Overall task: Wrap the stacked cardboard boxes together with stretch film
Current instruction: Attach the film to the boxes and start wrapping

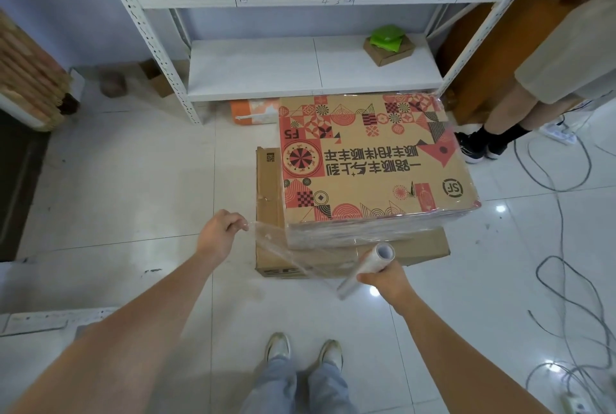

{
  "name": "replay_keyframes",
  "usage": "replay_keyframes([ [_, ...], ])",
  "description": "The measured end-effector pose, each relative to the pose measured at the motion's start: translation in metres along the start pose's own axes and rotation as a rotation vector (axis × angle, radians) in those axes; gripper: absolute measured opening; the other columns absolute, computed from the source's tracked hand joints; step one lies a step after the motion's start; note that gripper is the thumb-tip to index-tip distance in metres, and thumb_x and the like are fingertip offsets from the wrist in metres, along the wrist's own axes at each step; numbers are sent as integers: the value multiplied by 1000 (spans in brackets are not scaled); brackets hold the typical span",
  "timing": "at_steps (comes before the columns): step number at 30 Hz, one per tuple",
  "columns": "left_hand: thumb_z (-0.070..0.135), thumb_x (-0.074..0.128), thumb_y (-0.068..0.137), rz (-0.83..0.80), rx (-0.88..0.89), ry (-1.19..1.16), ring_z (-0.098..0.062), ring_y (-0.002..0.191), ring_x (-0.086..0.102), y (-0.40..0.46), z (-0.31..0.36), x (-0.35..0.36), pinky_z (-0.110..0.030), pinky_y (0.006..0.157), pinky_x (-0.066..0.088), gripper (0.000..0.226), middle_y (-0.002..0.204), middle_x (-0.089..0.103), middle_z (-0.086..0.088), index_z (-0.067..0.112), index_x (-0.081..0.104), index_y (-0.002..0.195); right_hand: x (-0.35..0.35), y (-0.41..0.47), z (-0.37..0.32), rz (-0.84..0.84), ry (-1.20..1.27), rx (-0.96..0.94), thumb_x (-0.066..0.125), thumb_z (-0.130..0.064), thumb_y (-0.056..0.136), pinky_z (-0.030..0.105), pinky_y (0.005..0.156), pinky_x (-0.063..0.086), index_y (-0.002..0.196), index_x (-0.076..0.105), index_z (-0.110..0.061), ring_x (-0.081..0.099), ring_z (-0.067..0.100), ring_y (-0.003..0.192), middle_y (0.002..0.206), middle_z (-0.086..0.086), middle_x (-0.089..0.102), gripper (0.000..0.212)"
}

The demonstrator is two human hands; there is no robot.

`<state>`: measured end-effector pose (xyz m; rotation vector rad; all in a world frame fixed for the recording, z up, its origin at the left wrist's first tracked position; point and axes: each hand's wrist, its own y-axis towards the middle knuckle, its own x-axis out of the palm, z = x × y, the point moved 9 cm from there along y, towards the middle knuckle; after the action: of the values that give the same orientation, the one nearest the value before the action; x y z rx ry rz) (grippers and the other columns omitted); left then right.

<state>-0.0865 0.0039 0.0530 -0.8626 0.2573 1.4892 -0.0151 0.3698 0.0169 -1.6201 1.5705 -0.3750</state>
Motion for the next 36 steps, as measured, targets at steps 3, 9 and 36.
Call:
replay_keyframes([
  [3, 8, 46, 97, 24, -60, -70, -19, 68, 53, 0, -8, -1, -27, 64, 44, 33, 95, 54, -3, 23, 62, 72, 4, 3, -5, 20, -15, 12, 73, -5, 77, 33, 74, 47, 110, 58, -5, 57, 22, 84, 92, 9, 60, 36],
  [9, 4, 45, 96, 57, -153, -263, -23, 62, 57, 13, -7, 4, -30, 60, 50, 28, 94, 54, -5, 11, 61, 75, 2, 12, -11, 115, 40, 30, 72, -3, 78, 39, 81, 53, 105, 55, -8, 57, 24, 85, 92, 10, 59, 33],
  [36, 30, 46, 94, 169, -624, -1153, -27, 119, 46, 37, 37, 81, -53, 101, 40, 54, 136, 39, -5, 31, 25, 144, -2, 23, -32, 415, 332, -50, 66, -2, 82, 28, 72, 45, 102, 53, -14, 55, 22, 84, 91, 5, 59, 27],
])
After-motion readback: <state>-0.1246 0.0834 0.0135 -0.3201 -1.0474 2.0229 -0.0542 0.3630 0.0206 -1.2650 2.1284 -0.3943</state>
